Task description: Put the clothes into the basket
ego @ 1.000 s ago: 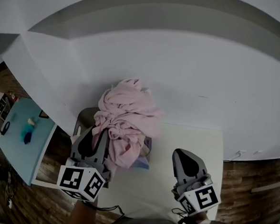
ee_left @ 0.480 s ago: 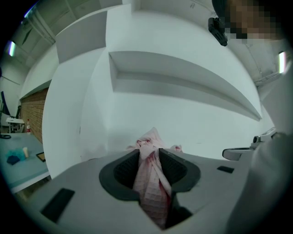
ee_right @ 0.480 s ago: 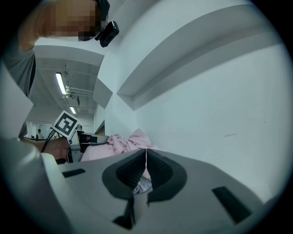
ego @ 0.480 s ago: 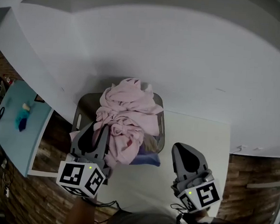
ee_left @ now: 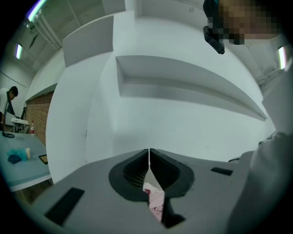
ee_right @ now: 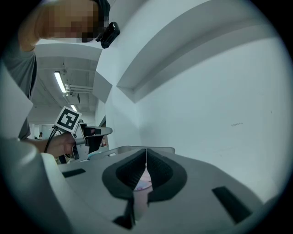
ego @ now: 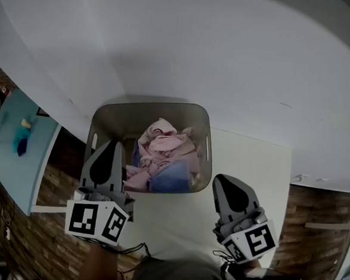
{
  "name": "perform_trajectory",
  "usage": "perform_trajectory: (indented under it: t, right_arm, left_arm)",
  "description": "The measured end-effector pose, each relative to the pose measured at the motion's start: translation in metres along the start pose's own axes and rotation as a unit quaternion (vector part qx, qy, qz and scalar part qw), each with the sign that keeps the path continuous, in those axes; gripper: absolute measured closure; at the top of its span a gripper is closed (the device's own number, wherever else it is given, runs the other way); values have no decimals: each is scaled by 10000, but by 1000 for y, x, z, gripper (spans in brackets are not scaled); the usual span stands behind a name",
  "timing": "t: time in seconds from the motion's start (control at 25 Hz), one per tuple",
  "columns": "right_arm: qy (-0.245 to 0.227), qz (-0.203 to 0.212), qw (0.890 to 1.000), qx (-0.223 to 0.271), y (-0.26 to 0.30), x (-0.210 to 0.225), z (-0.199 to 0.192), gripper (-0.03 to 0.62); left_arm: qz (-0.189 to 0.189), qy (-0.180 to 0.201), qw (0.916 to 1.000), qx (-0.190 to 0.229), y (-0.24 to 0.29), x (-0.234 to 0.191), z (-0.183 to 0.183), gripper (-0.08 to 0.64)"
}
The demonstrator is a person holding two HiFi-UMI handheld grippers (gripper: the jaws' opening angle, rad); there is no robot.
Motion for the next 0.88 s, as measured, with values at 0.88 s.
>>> perform_trajectory:
  t: [0.88]
  right_arm:
    - [-404,300,9954,810,-24,-27,58,580]
  left_arm:
    - [231,343,9980,481,-55,55,23,552]
Point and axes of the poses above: the fingertips, and each gripper's own axes: y forward along the fingers, x to its right, z out of its top, the point moved 6 cm from there along -y, backward along the fingers, and after that the axes turned 7 degrees about -z, right-handed, at the moved point
